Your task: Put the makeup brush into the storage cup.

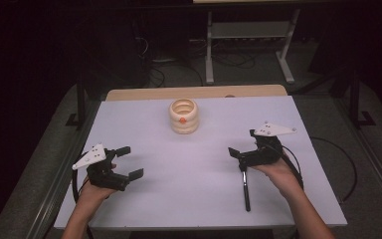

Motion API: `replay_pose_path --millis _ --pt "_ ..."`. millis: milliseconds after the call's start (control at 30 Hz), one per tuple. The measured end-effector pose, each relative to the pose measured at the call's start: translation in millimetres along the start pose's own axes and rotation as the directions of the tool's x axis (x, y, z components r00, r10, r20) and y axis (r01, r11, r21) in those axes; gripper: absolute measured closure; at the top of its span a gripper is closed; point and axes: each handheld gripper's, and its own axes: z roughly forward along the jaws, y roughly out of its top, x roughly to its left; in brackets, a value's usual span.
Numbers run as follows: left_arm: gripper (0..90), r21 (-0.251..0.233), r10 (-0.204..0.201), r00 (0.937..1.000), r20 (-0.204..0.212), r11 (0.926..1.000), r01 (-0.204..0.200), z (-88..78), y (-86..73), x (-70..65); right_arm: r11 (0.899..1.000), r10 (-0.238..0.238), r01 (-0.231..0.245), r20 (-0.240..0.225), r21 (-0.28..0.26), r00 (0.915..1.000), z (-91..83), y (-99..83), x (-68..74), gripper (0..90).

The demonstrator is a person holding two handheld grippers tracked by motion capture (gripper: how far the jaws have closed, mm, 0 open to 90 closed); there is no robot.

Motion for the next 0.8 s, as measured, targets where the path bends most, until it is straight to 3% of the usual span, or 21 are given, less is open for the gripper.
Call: replay_pose_path --millis 567,800 --pt "0.0 0.001 -0.001 1.0000 -0.002 1.0000 0.001 -0.6 -0.2 0.3 0.996 -0.002 0.001 0.016 0.094 0.9999 -3.5 -2.1 0.6 0.0" --pt "0.0 0.006 -0.001 1.0000 -0.002 1.0000 0.001 -0.7 -0.2 0.2 0.992 0.019 -0.022 0.023 0.128 0.9996 -6.2 -2.3 1.5 0.0"
